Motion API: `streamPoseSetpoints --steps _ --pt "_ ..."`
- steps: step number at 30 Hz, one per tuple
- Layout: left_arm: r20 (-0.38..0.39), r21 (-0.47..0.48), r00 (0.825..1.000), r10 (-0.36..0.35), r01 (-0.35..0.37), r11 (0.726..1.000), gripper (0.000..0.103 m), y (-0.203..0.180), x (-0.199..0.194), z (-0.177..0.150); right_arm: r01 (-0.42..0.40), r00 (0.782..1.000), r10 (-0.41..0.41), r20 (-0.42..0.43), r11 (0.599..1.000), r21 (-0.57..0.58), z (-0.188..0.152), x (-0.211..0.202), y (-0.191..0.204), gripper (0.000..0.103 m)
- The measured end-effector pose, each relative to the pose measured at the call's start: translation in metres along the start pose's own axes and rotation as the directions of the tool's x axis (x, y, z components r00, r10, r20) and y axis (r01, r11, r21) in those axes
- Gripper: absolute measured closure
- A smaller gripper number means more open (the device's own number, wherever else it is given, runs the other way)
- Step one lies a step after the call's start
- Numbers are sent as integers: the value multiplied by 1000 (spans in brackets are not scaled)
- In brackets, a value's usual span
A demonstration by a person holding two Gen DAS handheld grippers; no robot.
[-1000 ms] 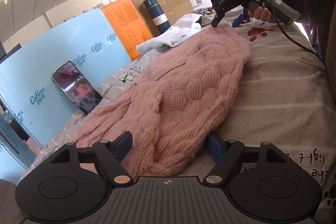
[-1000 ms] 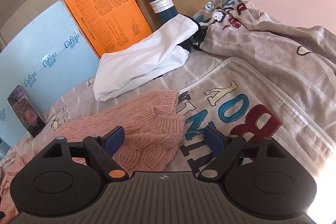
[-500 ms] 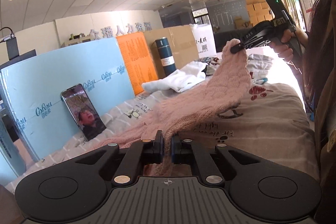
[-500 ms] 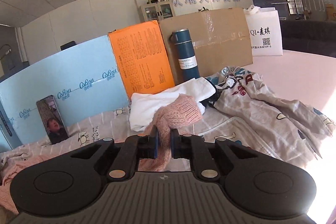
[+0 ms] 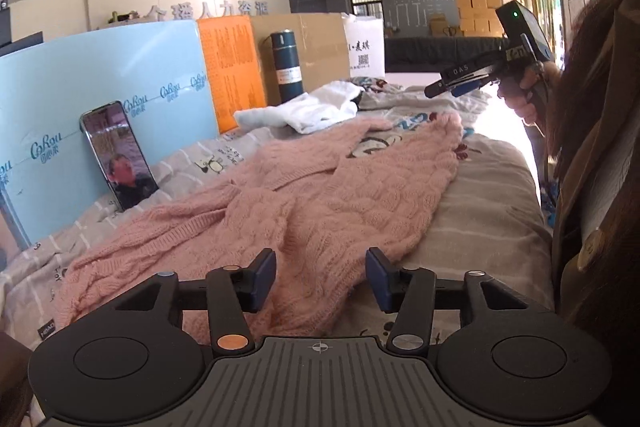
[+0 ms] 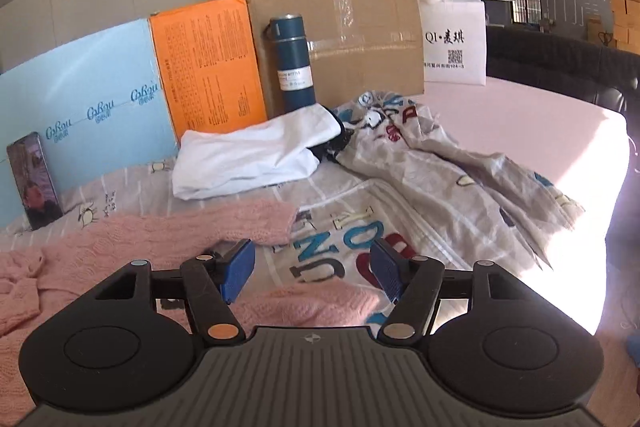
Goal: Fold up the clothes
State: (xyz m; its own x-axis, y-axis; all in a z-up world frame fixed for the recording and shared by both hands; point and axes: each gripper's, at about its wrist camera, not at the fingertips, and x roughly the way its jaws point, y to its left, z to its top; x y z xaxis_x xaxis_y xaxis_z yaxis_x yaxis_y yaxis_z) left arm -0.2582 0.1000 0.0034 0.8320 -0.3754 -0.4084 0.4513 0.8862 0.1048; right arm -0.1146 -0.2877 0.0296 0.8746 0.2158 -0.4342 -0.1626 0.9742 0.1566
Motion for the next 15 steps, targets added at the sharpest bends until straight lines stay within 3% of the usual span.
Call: streamPoseSetpoints --steps 2,4,7,9,11,13,15 --pt "27 -53 997 78 -77 996 36 9 -2 6 -62 997 63 52 998 -24 12 -2 10 33" --pt "27 -92 984 175 -172 981 30 18 1 13 -224 975 224 -4 974 -40 17 10 33 33" --pt "-31 -82 958 284 -286 955 26 27 18 17 -431 898 424 -119 902 -35 17 34 71 33" --pt "-74 -93 950 302 -308 947 21 35 27 11 -540 824 523 -217 841 -24 11 54 106 33" --pt "-108 -111 947 301 -312 943 21 44 32 3 -606 764 578 -287 795 -12 5 70 135 33" --pt "-124 -121 944 306 -321 939 21 49 34 -4 -637 725 598 -342 771 -2 -1 85 159 33" --pt "-121 -127 942 312 -327 937 20 52 33 -9 -650 703 599 -384 760 -5 -8 98 179 34"
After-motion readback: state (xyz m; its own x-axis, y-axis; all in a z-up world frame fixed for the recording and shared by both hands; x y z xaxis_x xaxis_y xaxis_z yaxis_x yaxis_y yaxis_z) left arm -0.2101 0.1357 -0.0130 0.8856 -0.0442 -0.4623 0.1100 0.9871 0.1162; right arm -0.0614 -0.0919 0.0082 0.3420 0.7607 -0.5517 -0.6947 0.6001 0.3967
